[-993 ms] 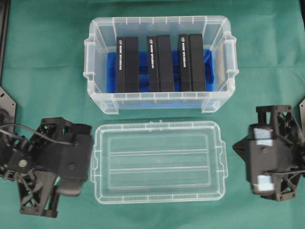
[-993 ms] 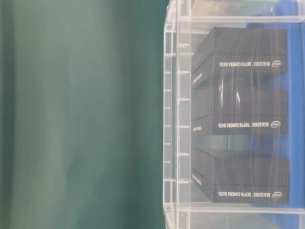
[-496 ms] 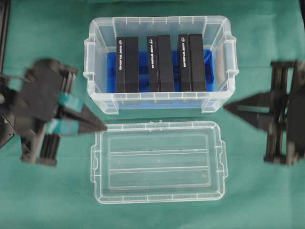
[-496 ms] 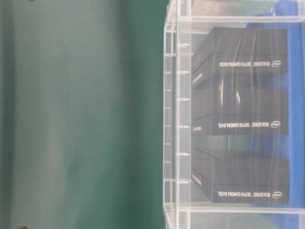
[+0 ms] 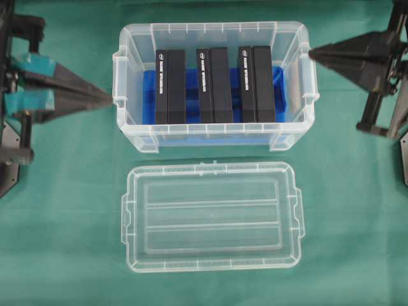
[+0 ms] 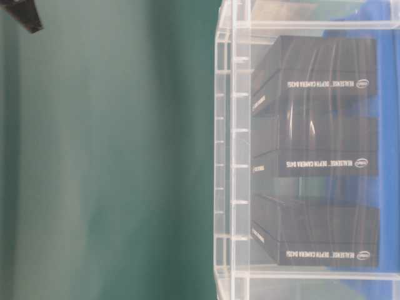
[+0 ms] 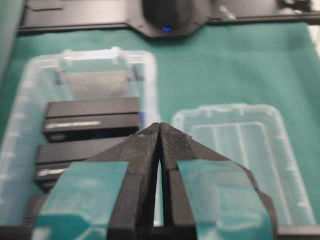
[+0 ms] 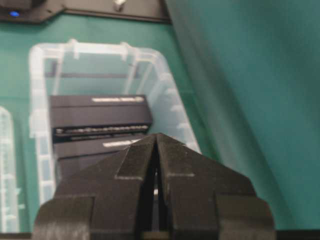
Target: Clamp the lid of the box with both arms, then lift and open it.
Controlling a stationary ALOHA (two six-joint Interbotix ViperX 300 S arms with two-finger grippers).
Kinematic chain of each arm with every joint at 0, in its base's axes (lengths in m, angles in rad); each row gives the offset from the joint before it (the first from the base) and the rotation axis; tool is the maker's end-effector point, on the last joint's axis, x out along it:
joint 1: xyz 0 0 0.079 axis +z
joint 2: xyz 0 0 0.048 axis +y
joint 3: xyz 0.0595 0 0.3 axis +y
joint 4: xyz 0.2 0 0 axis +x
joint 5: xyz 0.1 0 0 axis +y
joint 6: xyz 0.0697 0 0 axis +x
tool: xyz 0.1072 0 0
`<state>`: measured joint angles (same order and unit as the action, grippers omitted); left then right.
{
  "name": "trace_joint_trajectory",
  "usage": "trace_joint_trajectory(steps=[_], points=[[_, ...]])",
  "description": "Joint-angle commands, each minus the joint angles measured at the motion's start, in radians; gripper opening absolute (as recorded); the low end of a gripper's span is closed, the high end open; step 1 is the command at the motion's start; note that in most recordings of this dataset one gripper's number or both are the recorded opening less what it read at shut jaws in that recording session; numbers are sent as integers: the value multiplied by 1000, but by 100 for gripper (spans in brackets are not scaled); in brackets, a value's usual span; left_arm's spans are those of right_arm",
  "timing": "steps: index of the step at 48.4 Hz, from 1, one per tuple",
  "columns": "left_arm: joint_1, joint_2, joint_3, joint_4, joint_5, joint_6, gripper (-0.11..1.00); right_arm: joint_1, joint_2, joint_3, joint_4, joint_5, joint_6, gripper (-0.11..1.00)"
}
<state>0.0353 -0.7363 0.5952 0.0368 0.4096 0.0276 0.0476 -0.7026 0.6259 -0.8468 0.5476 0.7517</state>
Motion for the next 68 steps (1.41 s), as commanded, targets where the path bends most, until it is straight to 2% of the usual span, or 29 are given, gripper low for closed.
trace_joint_trajectory(steps=[1,12,28,50,68], points=[[31,-15,3,0,-23,11,1,-34,-31,14,-8,-41,-2,0],[83,-58,64,0,-84,37,1,-86,-110,103,-8,-103,-3,0],[89,-135,215,-12,-189,51,1,-121,-179,225,-9,-198,-3,0],[89,-235,434,-26,-350,40,1,-215,-189,367,-8,-387,-3,0],[91,-272,583,-32,-506,26,1,-256,-179,419,-8,-505,0,0]])
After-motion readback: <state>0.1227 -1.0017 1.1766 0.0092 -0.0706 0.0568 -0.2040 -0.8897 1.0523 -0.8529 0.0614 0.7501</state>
